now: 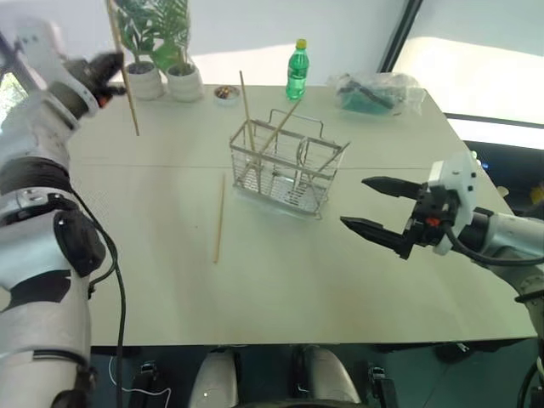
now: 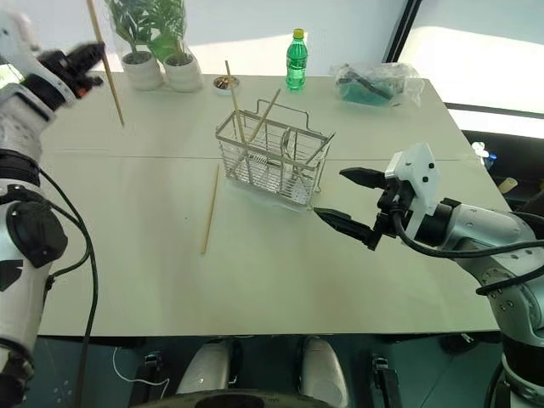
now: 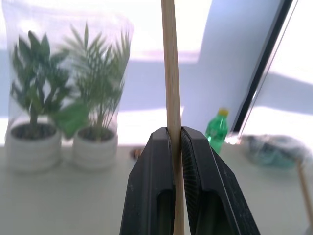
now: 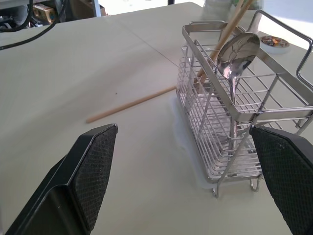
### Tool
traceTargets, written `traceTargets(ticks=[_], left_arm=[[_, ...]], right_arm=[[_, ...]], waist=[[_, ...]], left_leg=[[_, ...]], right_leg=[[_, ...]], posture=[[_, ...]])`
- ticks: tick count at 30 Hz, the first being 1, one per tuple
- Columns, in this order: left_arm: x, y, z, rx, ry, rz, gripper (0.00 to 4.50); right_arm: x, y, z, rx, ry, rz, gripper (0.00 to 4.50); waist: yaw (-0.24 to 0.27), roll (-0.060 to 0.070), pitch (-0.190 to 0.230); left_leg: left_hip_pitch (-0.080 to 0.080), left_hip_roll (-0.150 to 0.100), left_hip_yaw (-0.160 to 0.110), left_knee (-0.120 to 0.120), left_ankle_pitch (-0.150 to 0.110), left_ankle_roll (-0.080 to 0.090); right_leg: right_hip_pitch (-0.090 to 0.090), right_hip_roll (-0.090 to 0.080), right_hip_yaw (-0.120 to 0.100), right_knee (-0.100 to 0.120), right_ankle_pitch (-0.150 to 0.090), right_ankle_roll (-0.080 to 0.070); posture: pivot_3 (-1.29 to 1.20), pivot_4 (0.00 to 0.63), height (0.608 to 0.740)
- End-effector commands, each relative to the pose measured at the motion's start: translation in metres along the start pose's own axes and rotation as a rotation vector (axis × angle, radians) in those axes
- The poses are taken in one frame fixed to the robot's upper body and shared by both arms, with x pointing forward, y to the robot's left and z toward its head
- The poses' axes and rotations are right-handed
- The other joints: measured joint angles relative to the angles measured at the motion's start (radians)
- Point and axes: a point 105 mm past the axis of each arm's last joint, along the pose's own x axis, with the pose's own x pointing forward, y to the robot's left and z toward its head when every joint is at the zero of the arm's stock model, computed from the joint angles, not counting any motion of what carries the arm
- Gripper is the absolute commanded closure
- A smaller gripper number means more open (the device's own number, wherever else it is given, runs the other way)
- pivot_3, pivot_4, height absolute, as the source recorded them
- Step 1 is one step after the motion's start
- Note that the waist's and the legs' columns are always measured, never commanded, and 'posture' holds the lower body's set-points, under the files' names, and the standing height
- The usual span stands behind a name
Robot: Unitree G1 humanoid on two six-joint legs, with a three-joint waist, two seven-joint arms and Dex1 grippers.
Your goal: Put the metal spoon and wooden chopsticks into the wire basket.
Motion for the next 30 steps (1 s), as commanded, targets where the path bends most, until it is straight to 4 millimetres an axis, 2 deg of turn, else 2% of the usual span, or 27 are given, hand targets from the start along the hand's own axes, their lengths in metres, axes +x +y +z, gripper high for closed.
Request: traceTargets(ticks=[1,3,6,8,12,17,20,27,29,30], left_arm=[[0.016,-0.034,0.066,-0.027,-0.246,-0.080,4.47],[0.031,-0.060,0.069,-0.059,-0.276,-0.138,4.47],[0.044,-0.087,0.065,-0.074,-0.274,-0.202,4.47],[0.052,-0.108,0.051,-0.069,-0.251,-0.265,4.47],[0.066,-0.143,-0.003,-0.055,-0.135,-0.355,4.47],[0.063,-0.164,-0.045,-0.040,-0.055,-0.418,4.47],[0.055,-0.174,-0.083,0.023,0.014,-0.451,4.47],[0.048,-0.170,-0.112,0.051,0.060,-0.408,4.47],[0.047,-0.171,-0.116,0.033,0.066,-0.406,3.67],[0.046,-0.171,-0.116,0.016,0.063,-0.406,3.42]], right_arm=[[-0.002,0.003,0.012,-0.041,-0.053,-0.009,0.00],[-0.001,0.004,0.012,-0.039,-0.061,-0.012,0.00],[0.000,0.004,0.013,-0.037,-0.068,-0.015,0.00],[0.000,0.004,0.013,-0.038,-0.073,-0.024,0.00],[-0.003,0.004,0.015,-0.034,-0.086,-0.051,0.00],[-0.005,0.005,0.015,-0.014,-0.098,-0.084,0.00],[-0.006,0.004,0.014,-0.010,-0.099,-0.100,0.00],[-0.008,0.002,0.016,0.002,-0.109,-0.124,0.00],[-0.008,0.000,0.016,0.004,-0.111,-0.129,0.00],[-0.007,-0.001,0.017,0.006,-0.114,-0.132,0.00]], waist=[[0.002,-0.001,0.000],[0.002,-0.001,0.000],[0.001,0.000,0.000],[-0.002,0.000,0.000],[-0.002,0.001,0.000],[-0.006,0.002,0.000],[-0.002,0.002,0.000],[0.000,0.002,0.000],[0.000,0.002,0.000],[-0.001,0.002,0.000]], left_leg=[[0.000,0.000,0.000,0.001,0.000,0.000],[0.000,0.000,-0.001,0.002,0.000,0.000],[0.001,-0.001,-0.001,0.003,0.000,0.000],[0.002,-0.001,-0.001,0.003,0.000,0.000],[0.002,-0.001,-0.001,0.003,0.000,0.000],[0.002,0.000,-0.001,0.003,0.000,0.000],[0.002,0.000,-0.001,0.003,0.000,0.000],[0.000,-0.001,-0.002,0.004,0.000,0.000],[0.001,-0.001,-0.002,0.004,0.000,0.000],[0.001,-0.001,-0.002,0.004,0.000,0.000]], right_leg=[[0.001,0.000,0.000,0.000,0.000,0.000],[0.002,0.000,0.000,-0.001,0.001,0.001],[0.005,0.000,0.000,-0.003,0.001,0.002],[0.006,0.000,0.000,-0.003,0.001,0.002],[0.006,0.000,0.000,-0.003,0.001,0.002],[0.005,0.001,0.000,-0.003,0.001,0.002],[0.005,0.001,0.000,-0.003,0.001,0.002],[0.005,0.000,0.000,-0.004,0.001,0.002],[0.005,0.000,0.000,-0.004,0.001,0.002],[0.005,0.000,0.000,-0.004,0.001,0.002]], posture=[[0.00,0.150,0.717],[0.00,0.150,0.717],[0.00,0.150,0.717],[0.00,0.150,0.717],[0.00,0.150,0.717],[0.00,0.150,0.717],[0.00,0.150,0.717],[0.00,0.150,0.717],[0.00,0.150,0.717],[0.00,0.150,0.717]])
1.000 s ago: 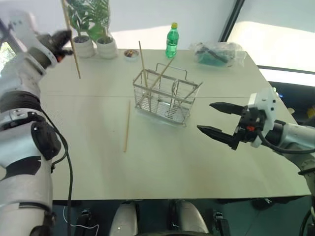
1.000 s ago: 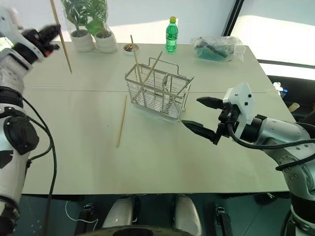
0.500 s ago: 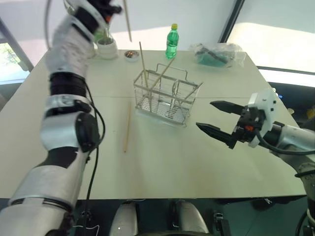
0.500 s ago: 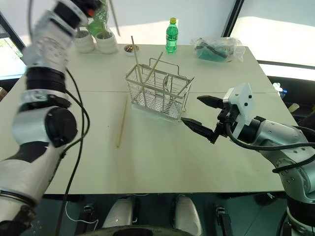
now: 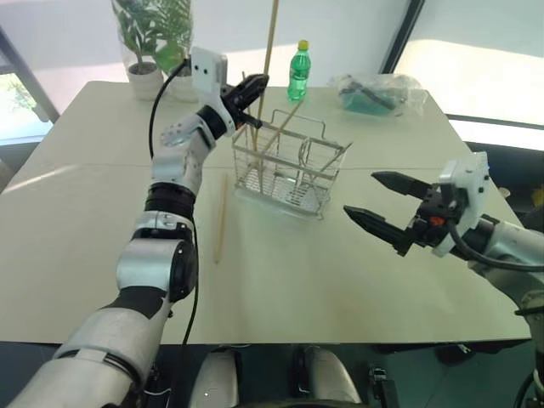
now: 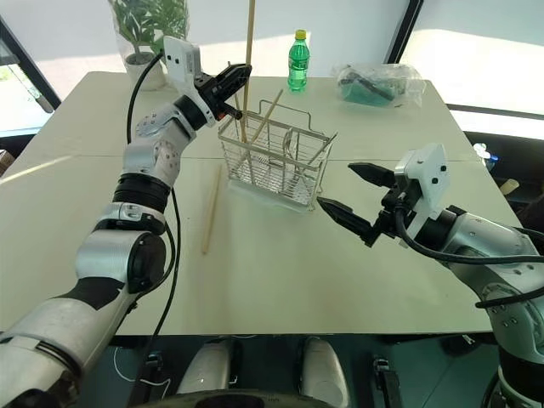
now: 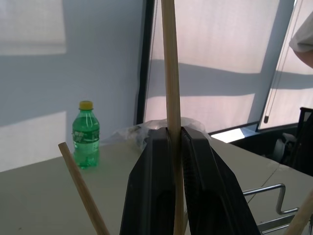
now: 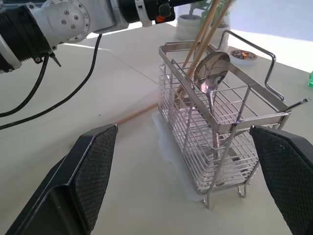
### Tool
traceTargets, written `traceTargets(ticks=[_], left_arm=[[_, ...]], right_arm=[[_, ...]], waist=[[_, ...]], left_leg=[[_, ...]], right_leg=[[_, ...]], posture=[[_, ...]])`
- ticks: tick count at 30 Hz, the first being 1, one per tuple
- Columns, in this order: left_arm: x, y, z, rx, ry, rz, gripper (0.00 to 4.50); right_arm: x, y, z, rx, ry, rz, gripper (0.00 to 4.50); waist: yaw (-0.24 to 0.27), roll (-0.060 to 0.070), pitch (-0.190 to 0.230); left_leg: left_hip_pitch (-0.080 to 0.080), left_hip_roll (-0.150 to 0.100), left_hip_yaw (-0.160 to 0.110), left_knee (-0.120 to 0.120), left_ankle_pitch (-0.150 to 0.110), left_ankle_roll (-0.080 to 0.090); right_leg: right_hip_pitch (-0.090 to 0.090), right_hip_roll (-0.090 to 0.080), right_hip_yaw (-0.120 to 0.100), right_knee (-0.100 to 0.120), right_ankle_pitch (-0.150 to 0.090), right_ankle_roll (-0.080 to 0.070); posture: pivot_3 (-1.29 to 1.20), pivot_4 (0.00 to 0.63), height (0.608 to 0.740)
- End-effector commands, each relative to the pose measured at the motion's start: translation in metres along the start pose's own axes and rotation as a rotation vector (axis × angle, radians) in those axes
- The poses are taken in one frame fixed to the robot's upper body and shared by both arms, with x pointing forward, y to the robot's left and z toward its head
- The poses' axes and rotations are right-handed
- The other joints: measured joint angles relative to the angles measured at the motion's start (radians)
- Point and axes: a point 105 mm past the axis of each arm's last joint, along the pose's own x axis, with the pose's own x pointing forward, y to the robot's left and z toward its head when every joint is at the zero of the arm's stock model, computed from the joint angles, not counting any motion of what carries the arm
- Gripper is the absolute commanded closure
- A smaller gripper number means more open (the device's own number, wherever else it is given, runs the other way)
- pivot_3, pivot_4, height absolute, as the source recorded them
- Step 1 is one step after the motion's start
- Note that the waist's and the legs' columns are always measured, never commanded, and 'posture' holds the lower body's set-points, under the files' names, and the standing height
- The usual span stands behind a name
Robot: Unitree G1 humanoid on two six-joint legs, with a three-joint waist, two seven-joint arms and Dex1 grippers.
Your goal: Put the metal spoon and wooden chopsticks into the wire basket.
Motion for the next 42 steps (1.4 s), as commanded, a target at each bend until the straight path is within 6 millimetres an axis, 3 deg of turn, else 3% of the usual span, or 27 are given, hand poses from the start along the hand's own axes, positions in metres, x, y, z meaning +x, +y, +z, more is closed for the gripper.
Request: traceTargets(ticks=[1,6,7,11,13,15,17,19,21,25,27,33,37,42], left_arm=[[0.002,-0.007,0.013,0.001,-0.058,-0.017,2.91],[-0.003,-0.004,0.028,-0.061,-0.108,-0.007,0.29],[-0.006,0.000,0.033,-0.074,-0.113,0.002,0.11],[-0.025,0.016,0.063,-0.029,-0.129,0.046,0.11],[-0.027,0.018,0.067,-0.030,-0.123,0.056,0.11],[-0.037,0.024,0.097,-0.008,-0.130,0.065,0.11],[-0.046,0.039,0.113,0.011,-0.021,0.149,0.11],[-0.067,0.065,0.109,0.040,0.219,0.326,0.11],[-0.096,0.091,0.093,-0.037,0.453,0.555,0.11],[-0.135,0.100,0.062,-0.095,0.738,0.774,0.11],[-0.144,0.094,0.047,-0.142,0.828,0.828,0.11],[-0.133,0.064,0.000,-0.184,0.996,0.742,0.11],[-0.112,0.039,-0.016,-0.186,1.029,0.607,0.11],[-0.107,0.027,-0.040,-0.187,1.114,0.577,0.11]], right_arm=[[-0.001,-0.002,0.012,-0.031,-0.045,-0.014,0.00],[0.001,-0.005,0.013,-0.029,-0.048,-0.013,0.00],[0.002,-0.006,0.013,-0.027,-0.048,-0.014,0.00],[0.005,-0.009,0.011,-0.021,-0.050,-0.013,0.00],[0.006,-0.010,0.011,-0.021,-0.051,-0.012,0.00],[0.007,-0.010,0.011,-0.019,-0.053,-0.009,0.00],[0.009,-0.010,0.010,-0.023,-0.051,-0.001,0.00],[0.010,-0.010,0.008,-0.018,-0.051,0.009,0.00],[0.011,-0.010,0.006,-0.014,-0.051,0.012,0.00],[0.013,-0.007,0.005,-0.004,-0.060,0.023,0.00],[0.016,-0.005,0.003,0.003,-0.065,0.028,0.00],[0.024,0.000,0.002,0.015,-0.078,0.050,0.00],[0.027,0.000,0.004,0.007,-0.083,0.056,0.00],[0.026,-0.001,0.007,-0.003,-0.083,0.055,0.00]], waist=[[0.000,0.000,0.000],[-0.001,0.000,0.000],[-0.001,0.000,0.000],[-0.007,0.001,0.000],[-0.003,0.001,0.000],[-0.001,0.001,0.000],[-0.003,0.000,0.000],[-0.003,0.000,0.001],[-0.005,0.000,0.001],[0.001,0.002,0.000],[0.001,0.001,0.000],[-0.003,-0.001,0.001],[-0.003,-0.001,0.001],[-0.003,0.000,0.001]], left_leg=[[0.000,0.000,0.000,0.000,0.000,0.000],[0.000,0.000,0.000,0.000,0.000,0.000],[0.000,0.000,0.000,0.000,0.000,0.000],[0.001,0.000,0.000,0.000,0.000,0.000],[0.001,0.001,-0.001,-0.001,0.000,0.000],[0.001,0.000,-0.001,0.000,0.000,0.000],[0.000,0.000,-0.001,0.000,0.000,0.000],[0.000,0.000,-0.002,0.000,0.000,0.000],[0.001,0.000,-0.002,-0.001,0.000,0.000],[0.005,0.000,-0.002,-0.003,0.000,0.000],[0.005,-0.001,-0.002,-0.003,0.000,0.000],[0.000,-0.001,-0.003,-0.002,0.000,-0.001],[0.000,-0.001,-0.003,-0.003,0.000,-0.001],[0.000,-0.001,-0.003,-0.003,0.000,-0.001]], right_leg=[[0.000,0.000,0.000,0.000,0.000,0.000],[0.000,0.000,0.000,0.000,0.000,0.000],[0.000,0.000,0.000,0.000,0.000,0.000],[0.000,0.000,0.000,0.000,0.000,0.000],[0.000,0.001,0.000,0.001,0.000,0.000],[0.000,0.001,0.000,0.001,0.000,0.000],[0.000,0.001,0.000,0.001,0.000,0.000],[0.000,0.001,0.000,0.001,0.000,0.000],[0.000,0.001,0.000,0.001,0.000,0.000],[0.003,0.000,0.000,0.000,-0.001,0.001],[0.003,0.000,0.000,0.000,-0.001,0.001],[-0.001,0.001,0.000,0.001,0.000,0.001],[-0.002,0.001,0.000,0.002,-0.001,0.000],[-0.002,0.001,0.000,0.002,0.000,0.000]], posture=[[0.00,0.150,0.717],[0.00,0.150,0.717],[0.00,0.150,0.717],[0.00,0.150,0.717],[0.00,0.150,0.717],[0.00,0.150,0.717],[0.00,0.150,0.717],[0.00,0.150,0.717],[0.00,0.150,0.717],[0.00,0.150,0.717],[0.00,0.150,0.717],[0.00,0.150,0.717],[0.00,0.150,0.717],[0.00,0.150,0.717]])
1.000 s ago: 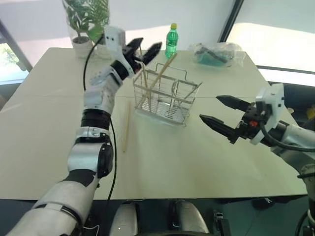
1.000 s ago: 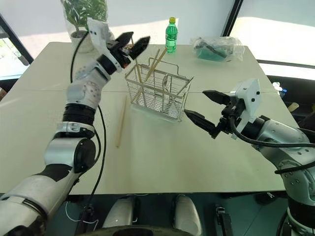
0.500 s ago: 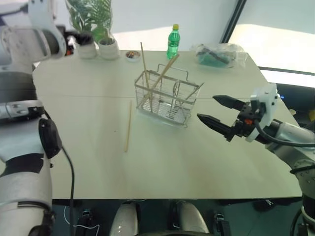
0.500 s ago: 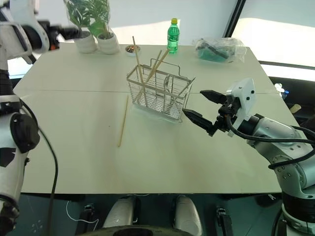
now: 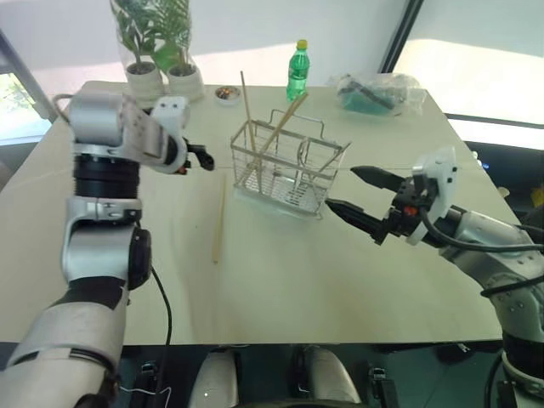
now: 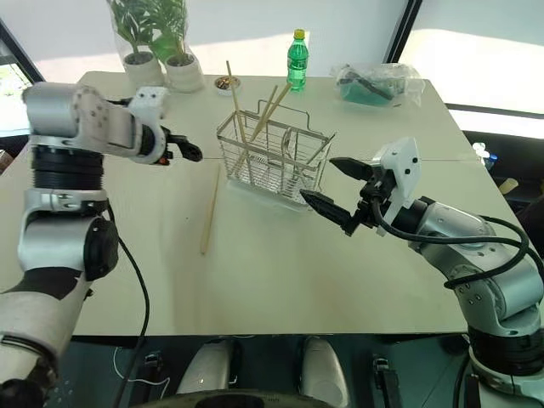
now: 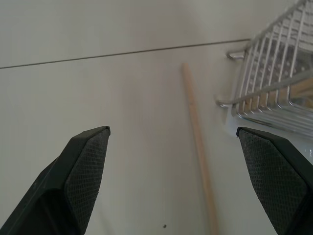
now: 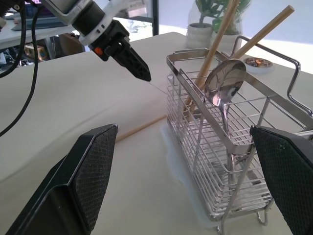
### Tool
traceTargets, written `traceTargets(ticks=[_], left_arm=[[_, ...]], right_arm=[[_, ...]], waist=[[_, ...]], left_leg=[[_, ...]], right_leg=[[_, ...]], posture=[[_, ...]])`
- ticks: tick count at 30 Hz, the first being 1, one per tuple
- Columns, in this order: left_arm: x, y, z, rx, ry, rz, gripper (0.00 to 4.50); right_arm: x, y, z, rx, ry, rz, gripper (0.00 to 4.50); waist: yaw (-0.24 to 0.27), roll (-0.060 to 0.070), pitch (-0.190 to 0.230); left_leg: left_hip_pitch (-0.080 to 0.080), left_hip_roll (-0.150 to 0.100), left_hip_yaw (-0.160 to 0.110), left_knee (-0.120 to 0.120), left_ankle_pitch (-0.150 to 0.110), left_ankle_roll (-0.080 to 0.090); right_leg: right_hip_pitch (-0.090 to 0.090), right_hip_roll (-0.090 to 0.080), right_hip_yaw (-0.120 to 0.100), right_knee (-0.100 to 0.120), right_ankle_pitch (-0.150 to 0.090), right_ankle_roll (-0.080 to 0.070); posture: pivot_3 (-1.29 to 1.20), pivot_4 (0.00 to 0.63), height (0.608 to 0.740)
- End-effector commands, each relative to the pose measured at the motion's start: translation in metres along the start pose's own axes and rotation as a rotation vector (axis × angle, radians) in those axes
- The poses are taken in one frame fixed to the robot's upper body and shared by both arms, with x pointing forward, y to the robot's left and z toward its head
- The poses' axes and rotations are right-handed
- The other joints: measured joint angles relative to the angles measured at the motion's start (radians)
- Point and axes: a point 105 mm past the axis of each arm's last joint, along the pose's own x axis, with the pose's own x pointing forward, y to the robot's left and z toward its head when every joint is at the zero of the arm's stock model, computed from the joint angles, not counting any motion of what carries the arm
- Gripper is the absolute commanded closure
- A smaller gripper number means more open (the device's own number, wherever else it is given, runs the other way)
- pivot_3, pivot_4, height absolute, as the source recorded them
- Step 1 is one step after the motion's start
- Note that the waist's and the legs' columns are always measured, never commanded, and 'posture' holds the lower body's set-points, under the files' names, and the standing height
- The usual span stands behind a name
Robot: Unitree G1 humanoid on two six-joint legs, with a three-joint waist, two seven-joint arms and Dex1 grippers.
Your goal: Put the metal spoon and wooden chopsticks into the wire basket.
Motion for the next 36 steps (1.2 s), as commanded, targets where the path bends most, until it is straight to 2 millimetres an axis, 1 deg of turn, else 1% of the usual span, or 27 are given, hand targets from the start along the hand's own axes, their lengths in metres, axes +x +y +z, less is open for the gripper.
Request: traceTargets(ticks=[1,4,8,11,17,23,26,27,29,30,31,32,33,36], left_arm=[[0.008,-0.011,-0.003,0.012,0.028,-0.016,0.11],[0.019,-0.022,-0.007,0.012,0.051,-0.039,0.11],[0.034,-0.031,-0.013,0.006,0.080,-0.048,0.11],[0.044,-0.029,-0.020,-0.015,0.104,-0.026,0.11],[0.055,-0.018,-0.026,-0.068,0.132,0.030,0.11],[0.066,-0.021,-0.043,-0.083,0.212,0.029,0.11],[0.068,-0.023,-0.046,-0.099,0.240,0.012,0.94],[0.068,-0.023,-0.047,-0.101,0.244,0.014,1.39],[0.068,-0.022,-0.048,-0.106,0.252,0.015,2.42],[0.068,-0.022,-0.048,-0.108,0.254,0.015,3.01],[0.068,-0.021,-0.048,-0.111,0.257,0.019,3.47],[0.068,-0.019,-0.049,-0.113,0.258,0.028,4.09],[0.067,-0.016,-0.049,-0.114,0.259,0.041,4.47],[0.065,-0.004,-0.049,-0.131,0.254,0.095,4.47]], right_arm=[[-0.002,-0.001,0.013,-0.037,-0.040,-0.003,0.00],[-0.003,-0.002,0.014,-0.045,-0.039,-0.008,0.00],[-0.005,-0.002,0.018,-0.051,-0.048,-0.021,0.00],[-0.007,-0.002,0.017,-0.052,-0.047,-0.033,0.00],[-0.012,-0.003,0.016,-0.048,-0.044,-0.060,0.00],[-0.012,-0.006,0.018,-0.048,-0.056,-0.075,0.00],[-0.012,-0.007,0.021,-0.045,-0.066,-0.079,0.00],[-0.012,-0.008,0.022,-0.045,-0.068,-0.080,0.00],[-0.012,-0.008,0.023,-0.045,-0.071,-0.082,0.00],[-0.012,-0.008,0.023,-0.044,-0.071,-0.082,0.00],[-0.012,-0.008,0.023,-0.044,-0.072,-0.083,0.00],[-0.012,-0.008,0.023,-0.044,-0.074,-0.083,0.00],[-0.012,-0.008,0.024,-0.042,-0.077,-0.083,0.00],[-0.011,-0.008,0.024,-0.040,-0.080,-0.085,0.00]], waist=[[0.000,0.000,0.000],[0.001,0.000,0.000],[0.001,0.000,0.000],[0.001,0.000,0.000],[0.001,0.000,0.000],[0.003,0.001,-0.001],[0.001,0.001,-0.001],[0.001,0.001,-0.001],[0.003,0.002,-0.001],[0.003,0.002,-0.001],[0.004,0.002,-0.001],[0.004,0.002,-0.001],[0.004,0.002,-0.001],[0.002,0.002,-0.001]], left_leg=[[0.000,0.000,0.000,0.000,0.000,0.000],[0.000,0.000,0.000,0.000,0.000,0.000],[0.000,0.000,0.000,0.000,0.000,0.000],[0.000,0.000,0.000,0.000,0.000,0.000],[0.000,0.000,0.000,0.000,0.000,0.000],[0.000,0.000,0.000,0.000,0.000,0.000],[0.001,-0.001,0.000,0.000,0.000,0.000],[0.002,-0.001,0.000,0.000,0.000,0.000],[0.002,-0.001,0.000,0.000,0.000,0.000],[0.002,-0.001,0.000,0.000,0.000,0.000],[0.002,-0.001,0.000,0.000,0.000,0.000],[0.001,-0.001,0.000,0.000,0.000,0.000],[0.001,-0.001,0.000,0.000,0.000,0.000],[0.002,-0.001,0.000,0.000,0.000,0.000]], right_leg=[[0.000,0.000,0.000,0.000,0.000,0.000],[0.000,0.000,0.000,0.000,0.000,0.000],[0.000,0.000,0.000,-0.001,0.000,0.000],[0.000,0.000,0.000,-0.001,0.000,0.000],[0.000,0.000,0.000,0.000,0.000,0.000],[0.001,-0.001,0.000,-0.001,0.000,0.000],[0.002,-0.001,0.000,-0.001,0.000,0.000],[0.002,-0.001,0.000,-0.001,0.000,0.000],[0.002,-0.001,0.000,-0.001,0.000,0.000],[0.002,-0.001,0.000,-0.001,0.000,0.000],[0.003,-0.001,0.000,-0.001,0.000,0.000],[0.003,-0.001,0.000,-0.001,0.000,0.000],[0.003,-0.001,0.000,-0.001,0.000,0.000],[0.003,-0.001,0.000,-0.001,0.000,0.000]], posture=[[0.00,0.150,0.717],[0.00,0.150,0.717],[0.00,0.150,0.717],[0.00,0.150,0.717],[0.00,0.150,0.717],[0.00,0.150,0.717],[0.00,0.150,0.717],[0.00,0.150,0.717],[0.00,0.150,0.717],[0.00,0.150,0.717],[0.00,0.150,0.717],[0.00,0.150,0.717],[0.00,0.150,0.717],[0.00,0.150,0.717]])
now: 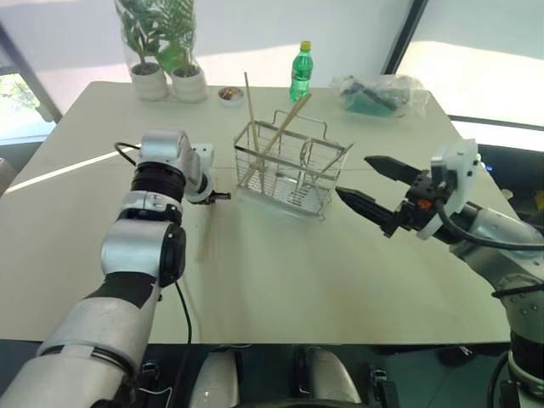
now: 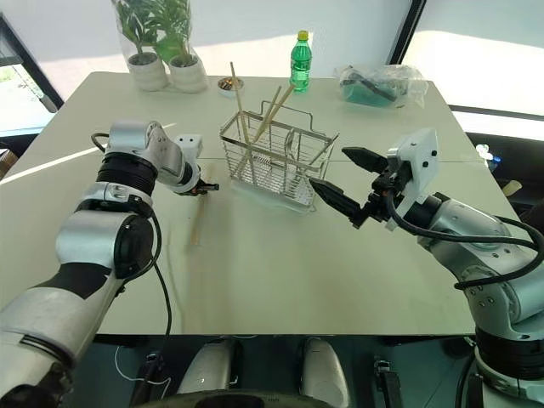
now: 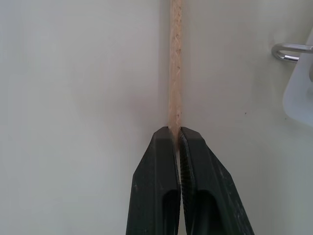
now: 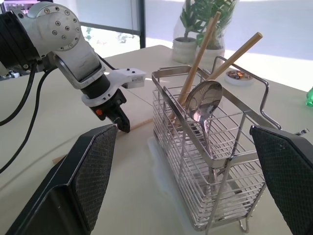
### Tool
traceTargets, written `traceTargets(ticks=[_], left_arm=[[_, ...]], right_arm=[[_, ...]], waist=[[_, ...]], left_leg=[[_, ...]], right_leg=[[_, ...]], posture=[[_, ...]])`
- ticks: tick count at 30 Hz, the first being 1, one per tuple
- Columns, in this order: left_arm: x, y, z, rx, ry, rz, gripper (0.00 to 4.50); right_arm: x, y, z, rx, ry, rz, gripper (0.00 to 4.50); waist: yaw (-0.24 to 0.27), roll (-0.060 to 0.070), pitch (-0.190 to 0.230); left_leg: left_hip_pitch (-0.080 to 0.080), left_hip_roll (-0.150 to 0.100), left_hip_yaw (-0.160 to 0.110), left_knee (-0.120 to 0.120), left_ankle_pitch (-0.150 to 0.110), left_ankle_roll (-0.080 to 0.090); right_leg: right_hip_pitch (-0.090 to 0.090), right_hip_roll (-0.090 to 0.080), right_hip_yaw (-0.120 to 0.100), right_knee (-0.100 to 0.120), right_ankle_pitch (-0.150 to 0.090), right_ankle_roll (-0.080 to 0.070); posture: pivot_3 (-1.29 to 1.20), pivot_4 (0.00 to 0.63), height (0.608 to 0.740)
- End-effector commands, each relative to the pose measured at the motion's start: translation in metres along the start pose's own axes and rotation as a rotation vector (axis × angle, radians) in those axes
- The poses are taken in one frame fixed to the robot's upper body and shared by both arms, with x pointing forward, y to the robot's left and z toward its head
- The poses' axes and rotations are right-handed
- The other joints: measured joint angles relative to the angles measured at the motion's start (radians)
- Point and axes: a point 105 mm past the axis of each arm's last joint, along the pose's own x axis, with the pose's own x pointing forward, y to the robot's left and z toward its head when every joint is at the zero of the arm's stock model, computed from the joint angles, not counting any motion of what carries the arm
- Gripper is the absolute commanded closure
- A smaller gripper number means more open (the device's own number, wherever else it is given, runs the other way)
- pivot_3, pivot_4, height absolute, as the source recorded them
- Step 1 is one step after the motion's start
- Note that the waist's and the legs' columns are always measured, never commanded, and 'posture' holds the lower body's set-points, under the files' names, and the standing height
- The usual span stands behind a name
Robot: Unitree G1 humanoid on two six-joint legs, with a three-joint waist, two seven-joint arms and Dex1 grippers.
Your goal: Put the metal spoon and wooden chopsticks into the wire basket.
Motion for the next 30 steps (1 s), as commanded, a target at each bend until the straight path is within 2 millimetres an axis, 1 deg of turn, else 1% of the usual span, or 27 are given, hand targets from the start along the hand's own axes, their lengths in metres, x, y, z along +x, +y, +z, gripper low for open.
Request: traceTargets(ticks=[1,6,8,10,11,13,15,16,18,19,21,23,26,28,30], left_arm=[[0.000,0.009,-0.004,-0.024,0.024,0.045,4.47],[-0.007,0.040,0.002,-0.111,-0.024,0.117,4.47],[-0.013,0.054,0.011,-0.133,-0.096,0.132,4.47],[-0.015,0.059,0.016,-0.150,-0.139,0.126,4.47],[-0.020,0.068,0.025,-0.154,-0.214,0.116,4.47],[-0.027,0.088,0.034,-0.165,-0.322,0.105,4.47],[-0.036,0.100,0.045,-0.138,-0.441,0.092,4.47],[-0.047,0.102,0.056,-0.137,-0.538,0.042,4.47],[-0.079,0.105,0.083,-0.057,-0.792,-0.022,4.47],[-0.089,0.105,0.089,-0.022,-0.865,-0.035,4.47],[-0.123,0.095,0.105,0.045,-1.041,-0.145,4.47],[-0.157,0.079,0.116,0.119,-1.191,-0.274,4.47],[-0.199,0.055,0.125,0.223,-1.337,-0.447,4.47],[-0.220,0.042,0.130,0.285,-1.411,-0.509,4.47],[-0.228,0.035,0.133,0.315,-1.441,-0.539,4.47]], right_arm=[[-0.001,0.000,0.011,-0.027,-0.035,-0.003,0.00],[-0.001,0.000,0.009,-0.024,-0.025,-0.002,0.00],[-0.002,0.000,0.007,-0.027,-0.011,0.002,0.00],[-0.003,0.000,0.006,-0.034,0.000,0.007,0.00],[-0.004,0.002,0.006,-0.036,0.003,0.019,0.00],[-0.005,0.005,0.008,-0.033,0.007,0.042,0.00],[-0.008,0.007,0.009,-0.032,0.014,0.067,0.00],[-0.009,0.010,0.010,-0.040,0.018,0.085,0.00],[-0.012,0.013,0.011,-0.049,0.028,0.113,0.00],[-0.013,0.014,0.011,-0.051,0.031,0.120,0.00],[-0.015,0.014,0.012,-0.051,0.037,0.134,0.00],[-0.017,0.015,0.011,-0.056,0.046,0.147,0.00],[-0.018,0.014,0.012,-0.059,0.050,0.156,0.00],[-0.019,0.015,0.013,-0.060,0.055,0.167,0.00],[-0.020,0.015,0.013,-0.063,0.058,0.175,0.00]], waist=[[-0.002,0.000,0.000],[-0.009,0.000,0.000],[-0.015,0.000,0.000],[-0.016,0.000,0.000],[-0.015,0.000,0.000],[-0.011,0.000,0.001],[-0.010,0.000,0.001],[-0.006,0.000,0.001],[0.000,0.000,0.001],[0.003,0.000,0.001],[0.008,-0.001,0.001],[0.019,-0.001,0.001],[0.025,-0.001,0.001],[0.024,-0.001,0.001],[0.023,-0.001,0.001]], left_leg=[[0.000,0.000,0.000,0.000,0.000,0.000],[0.001,0.000,0.000,-0.001,0.000,0.000],[0.002,0.001,0.000,-0.002,0.000,0.000],[0.002,0.001,0.000,-0.003,0.000,0.000],[0.002,0.001,0.000,-0.003,0.000,0.000],[0.002,0.001,0.001,-0.003,0.000,0.000],[0.002,0.001,0.001,-0.003,0.000,-0.001],[0.001,0.001,0.001,-0.003,0.000,-0.001],[0.001,0.001,0.001,-0.003,0.000,-0.001],[0.000,0.001,0.001,-0.003,0.001,-0.001],[-0.002,0.001,0.001,-0.002,0.001,-0.002],[-0.002,0.000,0.002,-0.002,0.001,-0.002],[-0.003,0.000,0.003,-0.001,0.001,-0.002],[-0.003,0.000,0.002,-0.001,0.001,-0.002],[-0.003,0.000,0.002,0.000,0.001,-0.001]], right_leg=[[0.000,0.000,0.000,0.000,0.000,0.000],[0.000,0.000,0.000,0.000,0.000,0.000],[-0.001,0.001,0.000,0.001,0.000,0.000],[-0.002,0.001,0.000,0.002,0.000,0.000],[-0.002,0.001,0.000,0.002,0.000,0.000],[-0.002,0.001,0.000,0.002,0.000,0.000],[-0.002,0.000,0.000,0.002,0.000,0.000],[-0.002,0.000,0.000,0.001,0.000,0.000],[-0.002,0.000,0.000,0.001,0.000,0.000],[-0.002,0.000,0.000,0.001,0.000,-0.001],[-0.003,0.000,-0.001,-0.001,0.000,-0.001],[-0.003,-0.002,0.000,-0.002,0.000,-0.001],[-0.002,-0.002,0.000,-0.002,0.000,-0.002],[-0.002,-0.001,-0.001,-0.002,0.000,-0.002],[-0.002,-0.001,0.000,-0.002,0.000,-0.001]], posture=[[0.00,0.150,0.717],[0.00,0.150,0.717],[0.00,0.150,0.717],[0.00,0.150,0.717],[0.00,0.150,0.717],[0.00,0.150,0.717],[0.00,0.150,0.717],[0.00,0.150,0.717],[0.00,0.150,0.717],[0.00,0.150,0.717],[0.00,0.150,0.717],[0.00,0.150,0.717],[0.00,0.150,0.717],[0.00,0.150,0.717],[0.00,0.150,0.717]])
